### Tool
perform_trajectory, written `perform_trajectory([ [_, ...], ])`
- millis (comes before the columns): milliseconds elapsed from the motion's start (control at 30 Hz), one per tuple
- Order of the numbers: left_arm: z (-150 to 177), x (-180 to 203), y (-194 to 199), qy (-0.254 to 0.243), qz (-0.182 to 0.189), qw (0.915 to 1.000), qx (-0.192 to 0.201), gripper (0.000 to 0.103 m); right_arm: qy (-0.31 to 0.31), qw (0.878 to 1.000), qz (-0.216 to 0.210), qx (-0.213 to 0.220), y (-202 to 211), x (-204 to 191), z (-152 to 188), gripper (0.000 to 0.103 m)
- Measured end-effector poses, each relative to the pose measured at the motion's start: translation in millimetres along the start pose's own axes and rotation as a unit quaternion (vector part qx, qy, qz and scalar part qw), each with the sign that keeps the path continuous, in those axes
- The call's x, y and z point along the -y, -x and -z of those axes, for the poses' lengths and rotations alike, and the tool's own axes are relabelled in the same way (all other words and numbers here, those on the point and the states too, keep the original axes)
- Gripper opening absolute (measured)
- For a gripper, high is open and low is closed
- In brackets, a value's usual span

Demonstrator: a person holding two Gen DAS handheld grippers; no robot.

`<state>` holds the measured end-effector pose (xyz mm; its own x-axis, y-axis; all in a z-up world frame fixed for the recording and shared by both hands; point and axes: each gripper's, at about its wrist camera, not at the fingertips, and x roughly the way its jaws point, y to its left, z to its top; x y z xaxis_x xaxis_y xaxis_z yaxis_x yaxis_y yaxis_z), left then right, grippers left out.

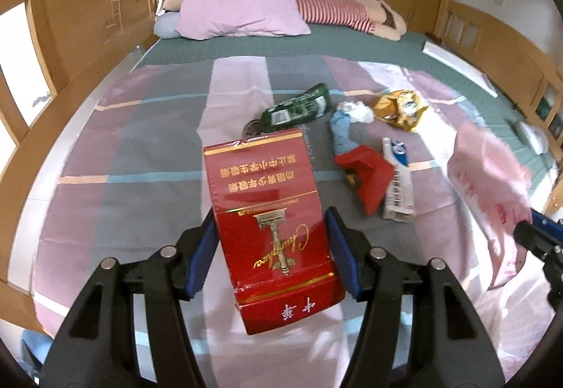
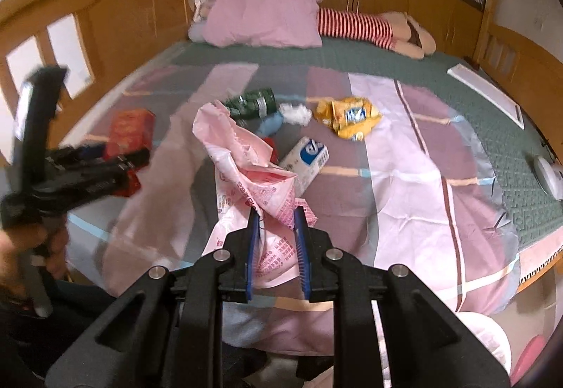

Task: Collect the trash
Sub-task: 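Carry the box and pink paper to the wastebasket and release them inside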

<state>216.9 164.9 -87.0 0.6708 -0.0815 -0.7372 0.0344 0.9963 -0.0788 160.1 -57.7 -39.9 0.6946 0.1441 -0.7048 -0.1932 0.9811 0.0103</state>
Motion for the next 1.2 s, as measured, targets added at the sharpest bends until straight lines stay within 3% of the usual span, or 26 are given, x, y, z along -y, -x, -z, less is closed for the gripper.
perform_trajectory([
  [167, 22, 5, 24, 0.03, 0.02, 0.9994, -0.004, 0.06, -0.009, 0.999, -0.025, 0.035, 40, 8, 10, 0.02],
  [300, 36, 24, 60, 0.023, 0.024, 0.9994, 0.006, 0.06, -0.024, 0.998, -0.032, 0.048, 66, 22, 22, 0.02],
  [467, 39, 55, 105, 0.008, 0.079, 0.9967, 0.016, 0.06, -0.037, 0.997, -0.019, 0.065, 108, 51, 44, 0.02],
  [600, 40, 92, 131, -0.023, 0.143, 0.9892, 0.02, 0.06, -0.061, 0.996, 0.01, 0.057, 135, 85, 77, 0.02],
  [867, 54, 170, 153, -0.105, 0.169, 0.9798, 0.01, 0.06, -0.115, 0.991, 0.068, 0.006, 150, 140, 144, 0.02],
  [1033, 65, 202, 158, -0.143, 0.176, 0.9739, -0.002, 0.06, -0.125, 0.989, 0.071, -0.018, 151, 151, 169, 0.02],
  [1133, 69, 215, 160, -0.159, 0.178, 0.9711, -0.006, 0.06, -0.136, 0.989, 0.063, -0.02, 151, 154, 176, 0.028],
  [1200, 71, 222, 159, -0.167, 0.18, 0.9694, -0.009, 0.06, -0.14, 0.988, 0.061, -0.014, 154, 155, 178, 0.041],
])
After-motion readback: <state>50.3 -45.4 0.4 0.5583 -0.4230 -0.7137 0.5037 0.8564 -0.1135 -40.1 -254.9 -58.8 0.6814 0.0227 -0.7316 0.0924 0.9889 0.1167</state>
